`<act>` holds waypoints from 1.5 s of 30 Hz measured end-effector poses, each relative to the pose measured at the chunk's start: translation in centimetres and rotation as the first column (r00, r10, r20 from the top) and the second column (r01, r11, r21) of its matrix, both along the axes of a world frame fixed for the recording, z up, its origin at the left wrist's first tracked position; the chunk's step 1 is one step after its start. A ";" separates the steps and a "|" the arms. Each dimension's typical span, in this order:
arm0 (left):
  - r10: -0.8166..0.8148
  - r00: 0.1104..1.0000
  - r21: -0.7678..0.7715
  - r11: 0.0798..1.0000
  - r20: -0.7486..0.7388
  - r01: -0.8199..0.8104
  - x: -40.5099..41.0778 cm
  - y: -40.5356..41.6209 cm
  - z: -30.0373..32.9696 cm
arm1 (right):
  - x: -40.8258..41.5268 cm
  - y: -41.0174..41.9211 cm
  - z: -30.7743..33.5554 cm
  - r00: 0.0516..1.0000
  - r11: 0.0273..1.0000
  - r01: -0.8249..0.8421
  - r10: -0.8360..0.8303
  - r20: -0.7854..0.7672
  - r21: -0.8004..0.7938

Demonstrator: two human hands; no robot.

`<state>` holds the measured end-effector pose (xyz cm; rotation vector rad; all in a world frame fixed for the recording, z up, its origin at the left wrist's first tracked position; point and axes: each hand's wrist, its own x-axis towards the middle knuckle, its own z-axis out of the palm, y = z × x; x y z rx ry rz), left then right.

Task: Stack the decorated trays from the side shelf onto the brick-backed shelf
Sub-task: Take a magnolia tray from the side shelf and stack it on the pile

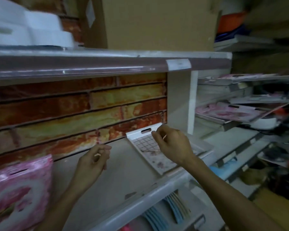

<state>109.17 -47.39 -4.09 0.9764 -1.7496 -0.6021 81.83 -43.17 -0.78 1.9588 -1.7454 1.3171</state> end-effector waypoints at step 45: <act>-0.580 0.812 -0.106 0.813 -0.057 0.573 -59.8 -14.5 10.1 | -58.7 -11.6 13.8 0.552 0.677 0.732 -0.524 -0.649 0.075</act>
